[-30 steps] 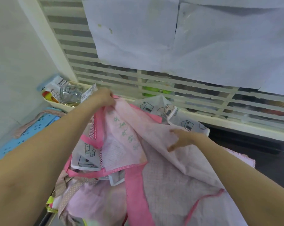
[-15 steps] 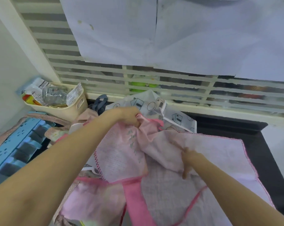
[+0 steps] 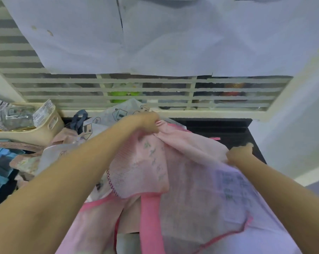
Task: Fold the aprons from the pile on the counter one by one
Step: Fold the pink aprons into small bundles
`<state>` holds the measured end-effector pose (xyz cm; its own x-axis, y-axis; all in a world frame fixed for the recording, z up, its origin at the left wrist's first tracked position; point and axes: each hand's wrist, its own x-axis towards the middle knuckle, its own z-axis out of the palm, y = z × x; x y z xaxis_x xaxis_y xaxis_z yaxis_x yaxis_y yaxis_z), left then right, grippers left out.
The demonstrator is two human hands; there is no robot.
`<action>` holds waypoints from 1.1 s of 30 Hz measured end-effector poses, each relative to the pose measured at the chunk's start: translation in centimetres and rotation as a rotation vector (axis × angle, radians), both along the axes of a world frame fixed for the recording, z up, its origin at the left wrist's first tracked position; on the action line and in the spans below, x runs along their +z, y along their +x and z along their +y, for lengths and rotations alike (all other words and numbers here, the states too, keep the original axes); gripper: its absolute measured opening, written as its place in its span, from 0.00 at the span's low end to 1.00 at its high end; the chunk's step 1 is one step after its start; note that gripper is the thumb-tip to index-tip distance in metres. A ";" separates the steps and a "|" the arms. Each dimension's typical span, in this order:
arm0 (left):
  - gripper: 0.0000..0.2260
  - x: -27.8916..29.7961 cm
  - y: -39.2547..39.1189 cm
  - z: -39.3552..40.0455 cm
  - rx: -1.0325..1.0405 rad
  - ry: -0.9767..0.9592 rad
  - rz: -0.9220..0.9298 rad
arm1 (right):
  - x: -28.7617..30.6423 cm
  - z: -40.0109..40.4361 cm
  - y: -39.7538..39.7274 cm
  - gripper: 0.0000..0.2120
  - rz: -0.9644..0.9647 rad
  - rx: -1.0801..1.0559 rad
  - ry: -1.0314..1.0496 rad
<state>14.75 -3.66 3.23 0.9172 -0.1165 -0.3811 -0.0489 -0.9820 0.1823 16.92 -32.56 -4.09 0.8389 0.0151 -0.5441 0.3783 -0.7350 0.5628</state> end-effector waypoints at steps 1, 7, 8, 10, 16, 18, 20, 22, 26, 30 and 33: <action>0.15 -0.4 -0.1 0.6 0.021 0.070 0.024 | -0.7 0.3 0.3 0.17 0.029 0.024 0.026; 0.09 -0.4 -1.8 5.8 0.337 0.529 0.386 | -2.2 2.9 3.4 0.23 0.641 -0.262 0.588; 0.13 -0.8 -1.4 5.7 0.377 0.548 0.395 | -2.5 2.6 4.5 0.31 0.760 -0.420 0.695; 0.15 -1.6 -0.3 4.1 0.413 0.533 0.291 | -3.0 1.7 5.9 0.45 0.791 -0.533 0.885; 0.19 -6.2 5.7 -3.5 0.142 0.456 -0.078 | -7.4 -1.0 10.8 0.31 0.239 -0.335 0.963; 0.19 -8.0 6.3 -4.8 0.074 0.449 0.082 | -8.7 -1.4 10.4 0.36 0.173 -0.112 0.735; 0.20 -9.4 6.2 -5.2 0.051 0.544 0.160 | -9.2 -1.1 9.6 0.37 0.152 -0.013 0.693; 0.23 -10.5 6.1 -5.0 0.053 0.618 0.168 | -9.7 -1.1 9.7 0.36 0.140 -0.021 0.729; 0.19 -11.5 5.5 -3.0 0.148 0.534 0.200 | -9.7 -1.3 10.8 0.31 0.245 -0.135 0.747; 0.12 -8.8 5.5 -1.2 0.199 0.534 0.178 | -7.8 -2.0 12.0 0.19 0.350 -0.003 0.485; 0.11 -6.1 6.4 0.2 0.408 0.410 -0.078 | -5.0 -1.9 13.9 0.12 -0.034 0.052 0.649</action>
